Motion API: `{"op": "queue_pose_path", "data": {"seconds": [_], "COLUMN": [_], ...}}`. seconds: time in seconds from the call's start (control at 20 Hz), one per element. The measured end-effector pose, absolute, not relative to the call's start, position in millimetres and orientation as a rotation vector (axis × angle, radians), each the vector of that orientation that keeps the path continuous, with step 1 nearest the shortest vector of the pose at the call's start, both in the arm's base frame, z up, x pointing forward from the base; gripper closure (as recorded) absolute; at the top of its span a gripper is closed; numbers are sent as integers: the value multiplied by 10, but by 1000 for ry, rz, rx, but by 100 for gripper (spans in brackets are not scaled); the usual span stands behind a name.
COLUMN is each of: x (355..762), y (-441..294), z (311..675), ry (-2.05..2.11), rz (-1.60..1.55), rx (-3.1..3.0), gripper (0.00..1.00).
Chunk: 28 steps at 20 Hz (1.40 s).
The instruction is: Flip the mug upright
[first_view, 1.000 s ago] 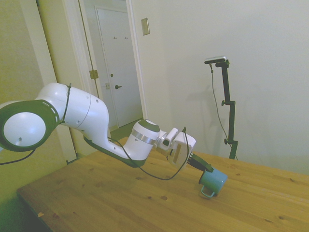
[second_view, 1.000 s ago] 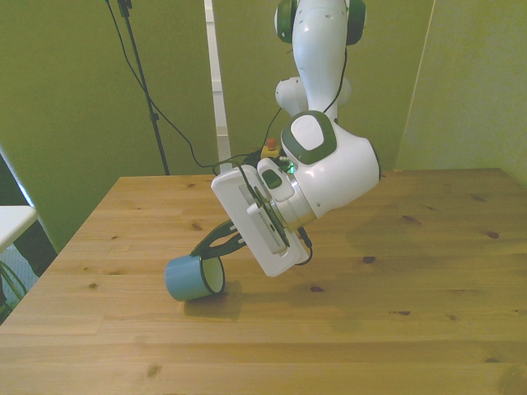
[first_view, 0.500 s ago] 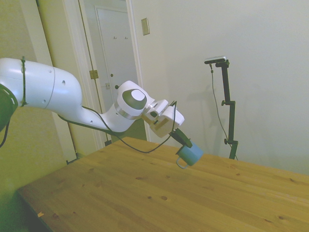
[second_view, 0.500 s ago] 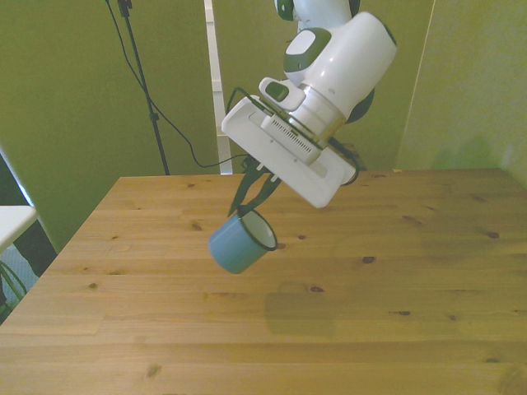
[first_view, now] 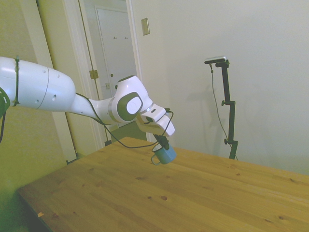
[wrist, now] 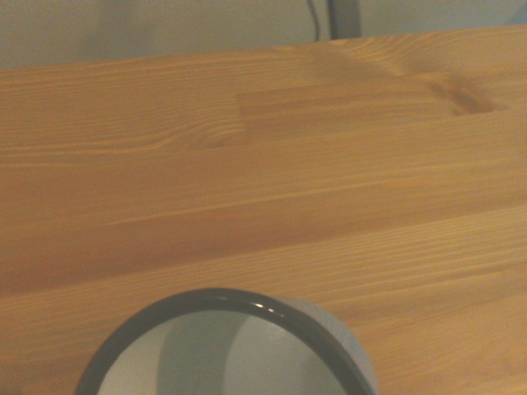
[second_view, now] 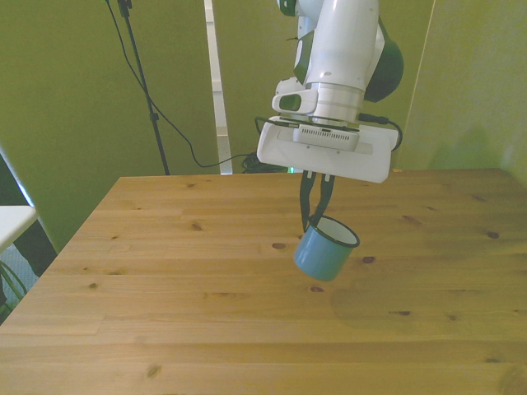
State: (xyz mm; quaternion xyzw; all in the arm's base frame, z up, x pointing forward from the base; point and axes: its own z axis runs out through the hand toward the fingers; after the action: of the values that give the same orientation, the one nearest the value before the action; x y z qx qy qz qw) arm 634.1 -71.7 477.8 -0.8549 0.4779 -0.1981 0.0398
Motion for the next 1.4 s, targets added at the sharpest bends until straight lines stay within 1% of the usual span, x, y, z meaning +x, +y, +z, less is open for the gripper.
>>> {"op": "queue_pose_path", "data": {"seconds": [0.3, 0.7, 1.05, 1.1, 1.4], "x": [6302, 6334, 6345, 6348, 6345], "y": [-639, -674, -670, -671, -711], "z": [4537, 4208, 4101, 4081, 4053], "ry": [1364, 1360, 1353, 1353, 1348], "rz": [-439, -332, -304, -299, -288], "rx": [-2566, -2569, -2578, -2578, -2573], "gripper": [100, 100, 100, 0, 0]}}
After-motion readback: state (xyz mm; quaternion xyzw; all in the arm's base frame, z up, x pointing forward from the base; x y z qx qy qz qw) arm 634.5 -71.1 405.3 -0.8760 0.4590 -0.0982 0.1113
